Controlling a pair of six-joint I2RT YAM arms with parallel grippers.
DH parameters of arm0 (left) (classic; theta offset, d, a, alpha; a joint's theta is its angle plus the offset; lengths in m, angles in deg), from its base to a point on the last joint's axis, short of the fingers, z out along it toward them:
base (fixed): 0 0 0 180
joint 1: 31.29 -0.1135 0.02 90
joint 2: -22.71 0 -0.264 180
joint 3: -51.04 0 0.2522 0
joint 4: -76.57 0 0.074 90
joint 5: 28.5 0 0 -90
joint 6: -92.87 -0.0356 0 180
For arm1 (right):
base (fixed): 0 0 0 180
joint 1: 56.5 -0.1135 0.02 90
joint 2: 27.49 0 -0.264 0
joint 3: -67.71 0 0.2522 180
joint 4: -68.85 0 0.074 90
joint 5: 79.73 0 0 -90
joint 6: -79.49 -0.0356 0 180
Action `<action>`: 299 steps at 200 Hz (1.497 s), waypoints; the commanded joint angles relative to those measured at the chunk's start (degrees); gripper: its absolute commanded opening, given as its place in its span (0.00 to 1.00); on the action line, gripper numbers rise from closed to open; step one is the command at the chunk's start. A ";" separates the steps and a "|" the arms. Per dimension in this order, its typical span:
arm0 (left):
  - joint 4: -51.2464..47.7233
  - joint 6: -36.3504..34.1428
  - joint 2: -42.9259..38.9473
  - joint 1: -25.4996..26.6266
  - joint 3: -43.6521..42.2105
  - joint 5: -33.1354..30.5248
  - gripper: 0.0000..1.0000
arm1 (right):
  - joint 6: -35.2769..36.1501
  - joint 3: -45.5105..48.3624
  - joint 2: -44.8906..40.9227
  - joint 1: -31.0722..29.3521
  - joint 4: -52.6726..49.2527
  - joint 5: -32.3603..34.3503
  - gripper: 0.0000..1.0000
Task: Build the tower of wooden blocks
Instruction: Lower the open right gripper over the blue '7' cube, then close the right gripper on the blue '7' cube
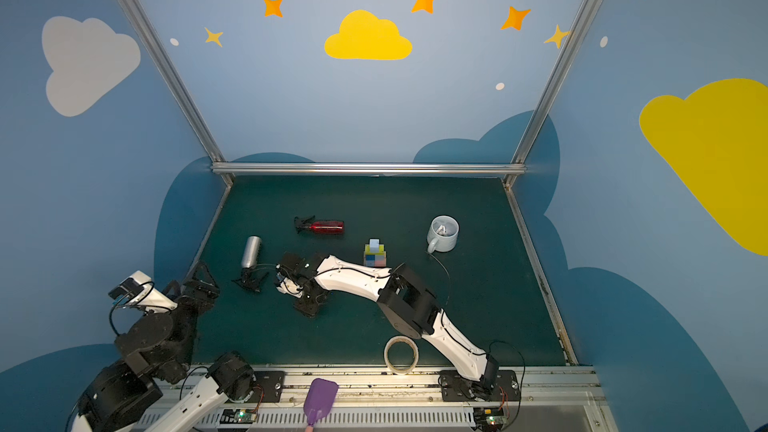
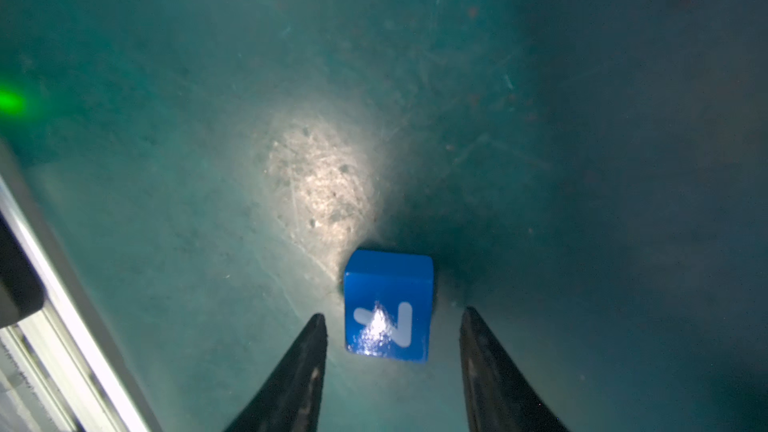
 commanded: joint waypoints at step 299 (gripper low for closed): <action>0.00 0.05 -5.93 0.31 -1.87 -3.02 0.80 | -43.68 9.30 -5.72 1.78 -4.74 12.75 0.35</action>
